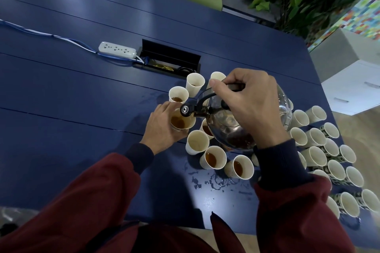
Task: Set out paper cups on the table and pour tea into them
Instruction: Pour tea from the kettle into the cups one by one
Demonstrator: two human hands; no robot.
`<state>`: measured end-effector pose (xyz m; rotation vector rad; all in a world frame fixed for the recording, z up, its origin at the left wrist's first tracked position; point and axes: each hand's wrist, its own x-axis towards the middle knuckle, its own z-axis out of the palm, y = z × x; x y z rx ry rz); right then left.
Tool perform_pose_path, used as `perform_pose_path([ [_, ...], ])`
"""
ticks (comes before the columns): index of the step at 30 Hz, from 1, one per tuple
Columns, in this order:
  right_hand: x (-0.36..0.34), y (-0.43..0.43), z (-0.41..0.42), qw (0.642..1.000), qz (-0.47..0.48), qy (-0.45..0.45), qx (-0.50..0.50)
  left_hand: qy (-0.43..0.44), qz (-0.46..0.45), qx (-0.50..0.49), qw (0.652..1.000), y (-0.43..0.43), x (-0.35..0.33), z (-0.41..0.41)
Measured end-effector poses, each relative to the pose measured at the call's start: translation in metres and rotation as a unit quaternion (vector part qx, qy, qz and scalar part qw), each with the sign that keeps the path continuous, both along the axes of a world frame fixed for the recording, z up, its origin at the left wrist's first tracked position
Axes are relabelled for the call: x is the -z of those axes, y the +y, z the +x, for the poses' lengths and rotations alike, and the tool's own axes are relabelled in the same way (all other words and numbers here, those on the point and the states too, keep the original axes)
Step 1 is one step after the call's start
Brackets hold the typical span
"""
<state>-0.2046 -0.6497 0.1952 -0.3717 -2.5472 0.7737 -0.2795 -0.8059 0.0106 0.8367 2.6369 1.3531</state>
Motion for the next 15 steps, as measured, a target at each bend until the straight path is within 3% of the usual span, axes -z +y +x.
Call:
perform_pose_path([
  [15,-0.0018,0.0035,-0.0059,1.0,0.0,0.009,0.001,0.02,0.01,-0.007,1.0,0.0036,0.0062,-0.0075],
])
